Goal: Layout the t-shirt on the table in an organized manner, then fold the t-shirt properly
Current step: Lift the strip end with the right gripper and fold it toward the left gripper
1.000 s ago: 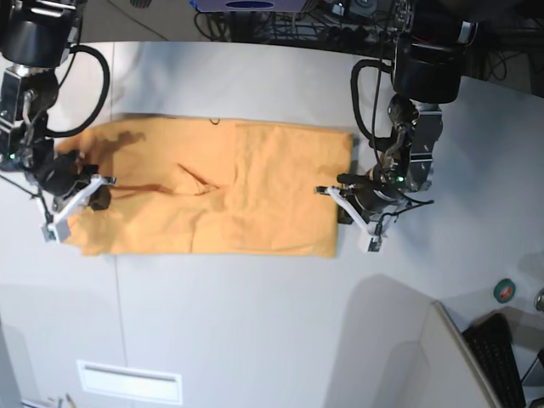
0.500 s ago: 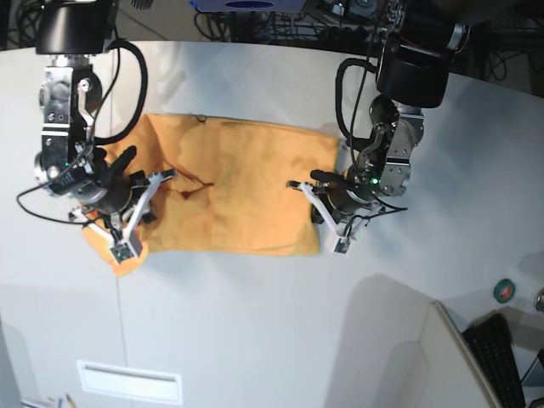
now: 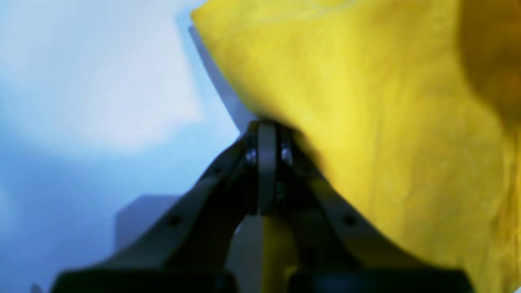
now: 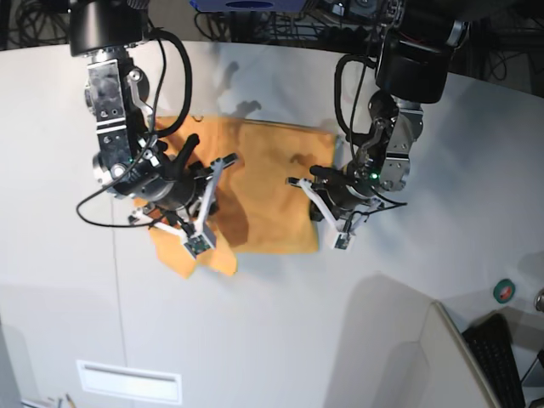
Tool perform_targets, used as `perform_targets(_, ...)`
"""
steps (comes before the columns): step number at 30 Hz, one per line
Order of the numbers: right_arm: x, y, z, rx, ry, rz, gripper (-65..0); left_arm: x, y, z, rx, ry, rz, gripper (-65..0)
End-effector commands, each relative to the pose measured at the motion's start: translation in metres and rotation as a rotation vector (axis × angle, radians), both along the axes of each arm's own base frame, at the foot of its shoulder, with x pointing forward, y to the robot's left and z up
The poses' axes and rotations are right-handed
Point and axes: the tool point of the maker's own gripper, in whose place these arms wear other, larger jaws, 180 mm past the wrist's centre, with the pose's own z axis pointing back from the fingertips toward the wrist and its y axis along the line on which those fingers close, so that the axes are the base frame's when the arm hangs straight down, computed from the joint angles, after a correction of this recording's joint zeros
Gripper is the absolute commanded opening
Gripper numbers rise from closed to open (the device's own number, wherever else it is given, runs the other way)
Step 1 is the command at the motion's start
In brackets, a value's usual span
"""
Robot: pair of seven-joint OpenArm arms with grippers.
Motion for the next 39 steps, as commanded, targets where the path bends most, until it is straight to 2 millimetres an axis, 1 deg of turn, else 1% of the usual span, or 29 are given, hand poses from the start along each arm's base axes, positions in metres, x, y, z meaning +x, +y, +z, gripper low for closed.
perform_targets(1,0.011,0.012,0.016,0.034,-0.055,0.012,-65.0,0.004,-0.001,0.005,0.004,-0.007,-0.008,-65.0)
perform_targets(4,0.010,0.031,0.019,0.038,-0.062,0.040,-65.0,0.003,-0.002,0.004,0.002,-0.006,-0.008,-65.0)
perform_targets(6,0.011,0.043,0.020,0.049,-0.061,0.044,-65.0,-0.001,-0.007,0.002,-0.007,0.002,-0.010,-65.0)
perform_targets(11,0.004,0.072,0.018,0.083,-0.034,0.078,-65.0,-0.003,-0.007,0.000,-0.009,0.006,-0.008,-65.0)
perform_targets(14,0.002,0.085,0.018,0.082,-0.033,0.115,-65.0,-0.003,-0.007,0.000,-0.009,0.006,-0.008,-65.0)
perform_targets(18,0.003,0.094,0.022,0.094,-0.039,0.119,-65.0,-0.003,-0.005,0.000,-0.004,0.008,-0.008,-65.0)
perform_targets(22,0.010,0.093,0.024,0.101,-0.039,0.069,-65.0,-0.003,-0.004,0.000,-0.003,0.008,-0.007,-65.0)
perform_targets(25,0.012,0.095,0.019,0.102,-0.020,0.063,-65.0,-0.003,-0.004,0.000,-0.003,0.008,-0.006,-65.0)
perform_targets(28,0.011,0.105,0.020,0.177,0.018,0.056,-65.0,-0.003,-0.004,0.000,-0.003,0.008,-0.007,-65.0)
perform_targets(29,0.015,0.106,0.023,0.202,0.025,0.031,-65.0,-0.003,-0.004,0.000,-0.003,0.008,-0.007,-65.0)
perform_targets(33,0.022,0.100,0.015,0.209,0.064,-0.057,-65.0,-0.003,-0.002,0.000,-0.004,0.007,-0.001,-65.0)
perform_targets(36,0.027,0.098,0.015,0.225,0.043,-0.101,-65.0,-0.002,-0.002,0.001,-0.005,0.004,0.002,-65.0)
perform_targets(39,0.025,0.095,0.011,0.234,0.041,-0.141,-65.0,-0.002,-0.004,0.009,-0.011,-0.024,-0.003,-65.0)
